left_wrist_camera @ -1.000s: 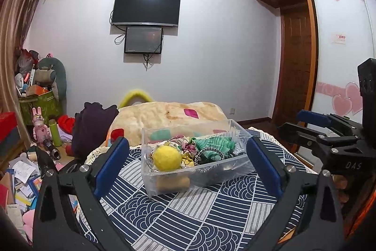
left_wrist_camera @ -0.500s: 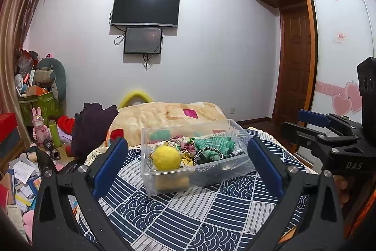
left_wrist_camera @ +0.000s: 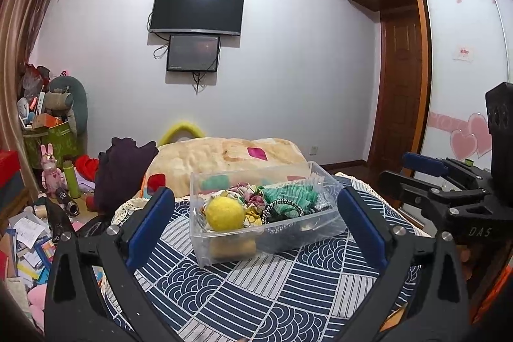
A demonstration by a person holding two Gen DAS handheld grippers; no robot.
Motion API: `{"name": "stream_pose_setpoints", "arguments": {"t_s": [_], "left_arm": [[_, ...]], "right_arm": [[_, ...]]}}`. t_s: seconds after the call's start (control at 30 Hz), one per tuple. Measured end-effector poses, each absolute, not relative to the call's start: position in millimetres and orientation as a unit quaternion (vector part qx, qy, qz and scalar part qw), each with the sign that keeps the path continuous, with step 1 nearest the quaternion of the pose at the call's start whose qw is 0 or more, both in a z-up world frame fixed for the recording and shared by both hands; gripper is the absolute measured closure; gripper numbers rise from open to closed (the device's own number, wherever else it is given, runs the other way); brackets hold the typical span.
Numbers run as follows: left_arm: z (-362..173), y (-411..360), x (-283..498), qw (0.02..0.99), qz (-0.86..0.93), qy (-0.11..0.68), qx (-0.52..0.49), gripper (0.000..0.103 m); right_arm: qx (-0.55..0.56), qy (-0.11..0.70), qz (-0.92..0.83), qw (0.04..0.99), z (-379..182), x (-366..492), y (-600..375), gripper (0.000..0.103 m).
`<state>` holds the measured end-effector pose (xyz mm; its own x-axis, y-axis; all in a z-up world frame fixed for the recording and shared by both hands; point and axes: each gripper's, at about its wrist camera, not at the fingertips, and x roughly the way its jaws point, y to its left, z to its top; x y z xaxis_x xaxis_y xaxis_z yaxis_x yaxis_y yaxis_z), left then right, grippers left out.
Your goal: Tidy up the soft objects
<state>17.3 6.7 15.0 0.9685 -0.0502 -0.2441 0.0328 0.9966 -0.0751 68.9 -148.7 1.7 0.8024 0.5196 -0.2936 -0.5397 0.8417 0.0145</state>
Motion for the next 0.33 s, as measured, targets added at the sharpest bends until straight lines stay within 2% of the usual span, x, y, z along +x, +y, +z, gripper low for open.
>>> {"name": "stream_pose_setpoints", "arguments": {"t_s": [0.33], "left_arm": [[14.5,5.2,18.9,0.991,-0.029,0.129,-0.037,0.0]], "right_arm": [[-0.032,0.144,0.278,0.949,2.3,68.8,-149.2,0.016]]}}
